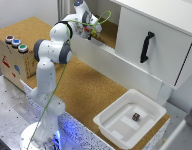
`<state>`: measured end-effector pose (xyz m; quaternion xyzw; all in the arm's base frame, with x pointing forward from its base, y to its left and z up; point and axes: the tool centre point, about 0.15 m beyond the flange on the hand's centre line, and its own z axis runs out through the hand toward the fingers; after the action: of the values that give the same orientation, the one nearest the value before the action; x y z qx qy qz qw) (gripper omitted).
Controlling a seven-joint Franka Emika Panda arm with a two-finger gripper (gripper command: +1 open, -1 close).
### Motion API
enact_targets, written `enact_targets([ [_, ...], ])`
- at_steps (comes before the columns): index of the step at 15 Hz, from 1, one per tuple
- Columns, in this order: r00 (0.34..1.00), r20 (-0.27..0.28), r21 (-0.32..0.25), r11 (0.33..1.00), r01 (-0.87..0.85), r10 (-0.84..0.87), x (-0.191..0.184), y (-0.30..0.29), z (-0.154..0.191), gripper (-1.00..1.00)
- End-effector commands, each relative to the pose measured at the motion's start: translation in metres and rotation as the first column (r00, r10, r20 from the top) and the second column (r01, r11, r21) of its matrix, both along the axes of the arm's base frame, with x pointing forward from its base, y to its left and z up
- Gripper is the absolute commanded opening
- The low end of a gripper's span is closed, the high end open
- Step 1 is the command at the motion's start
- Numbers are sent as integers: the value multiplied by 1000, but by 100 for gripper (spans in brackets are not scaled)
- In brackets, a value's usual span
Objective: Put the grasped yellow object inside the box
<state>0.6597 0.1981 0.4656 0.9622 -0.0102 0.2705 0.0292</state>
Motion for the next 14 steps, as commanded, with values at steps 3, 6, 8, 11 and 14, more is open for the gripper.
enact_targets([
  [3,999,-13,-38,998,52,-53,2,-14,-8,-100],
  [6,998,26,-32,998,57,-56,-34,-21,4,-100],
  [8,997,57,-43,997,60,-58,-63,-26,15,-100],
  [11,993,73,-35,995,96,-93,-113,-39,26,-100],
  [14,989,35,-35,989,146,-145,-158,-61,25,-100],
])
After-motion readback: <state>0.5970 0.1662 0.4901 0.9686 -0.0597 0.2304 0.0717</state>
